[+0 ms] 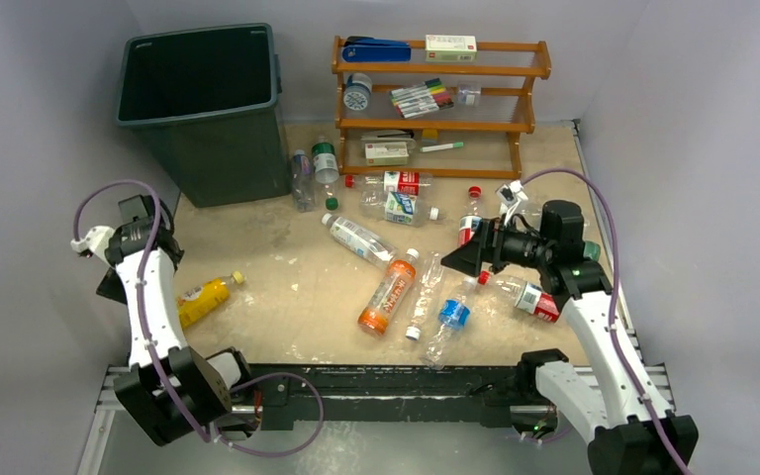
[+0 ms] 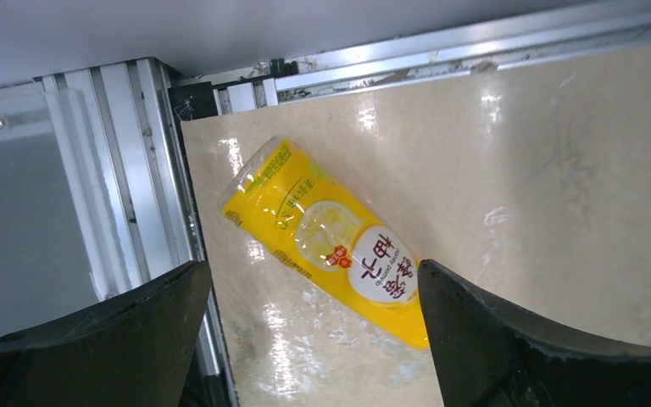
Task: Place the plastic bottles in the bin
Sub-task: Move the plastic bottle to the center of the board.
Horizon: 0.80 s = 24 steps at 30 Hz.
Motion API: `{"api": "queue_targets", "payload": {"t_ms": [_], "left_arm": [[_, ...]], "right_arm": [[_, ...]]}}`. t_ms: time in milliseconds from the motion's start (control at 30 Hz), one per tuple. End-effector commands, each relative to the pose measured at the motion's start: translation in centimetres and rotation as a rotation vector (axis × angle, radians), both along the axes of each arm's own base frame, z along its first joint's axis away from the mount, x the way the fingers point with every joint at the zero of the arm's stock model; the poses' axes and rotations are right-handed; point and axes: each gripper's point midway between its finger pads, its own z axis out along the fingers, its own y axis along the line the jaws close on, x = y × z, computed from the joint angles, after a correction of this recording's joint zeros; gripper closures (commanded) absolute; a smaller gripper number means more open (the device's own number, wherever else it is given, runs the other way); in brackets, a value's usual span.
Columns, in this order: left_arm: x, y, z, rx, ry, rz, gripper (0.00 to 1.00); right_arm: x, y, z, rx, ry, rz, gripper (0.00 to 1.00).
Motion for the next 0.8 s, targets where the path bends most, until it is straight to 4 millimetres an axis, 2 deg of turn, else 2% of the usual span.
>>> {"api": "queue_targets", "payload": {"t_ms": [0, 133, 200, 367, 567, 767], "left_arm": [[-0.5, 0.7, 0.5, 0.0, -0.128, 0.172, 0.07], [-2.6, 1.9, -3.5, -0.099, 0.011, 0.254, 0.06], [-3.3, 1.8, -5.7, -0.198, -0.017, 0.27, 0.07], [-3.4, 2.6, -6.3, -0.235, -0.09, 0.317, 0.08], [-3.7, 3.3, -7.4, -0.258, -0.08, 0.342, 0.08], [-3.4, 2.4, -8.4, -0.289, -0.116, 0.347, 0.09]], "right_arm": [[-0.4, 0.9, 0.3, 0.01, 0.003, 0.045, 0.0], [-0.6, 1.2, 0.4, -0.01, 0.002, 0.054, 0.0], [-0.8, 1.3, 0.2, -0.013, 0.007, 0.058, 0.0], [-0.9, 1.6, -0.7, -0.016, 0.026, 0.066, 0.0], [-0.5, 1.7, -0.9, -0.021, 0.028, 0.062, 0.0], [-0.4, 2.0, -1.5, -0.023, 0.043, 0.065, 0.0]]}}
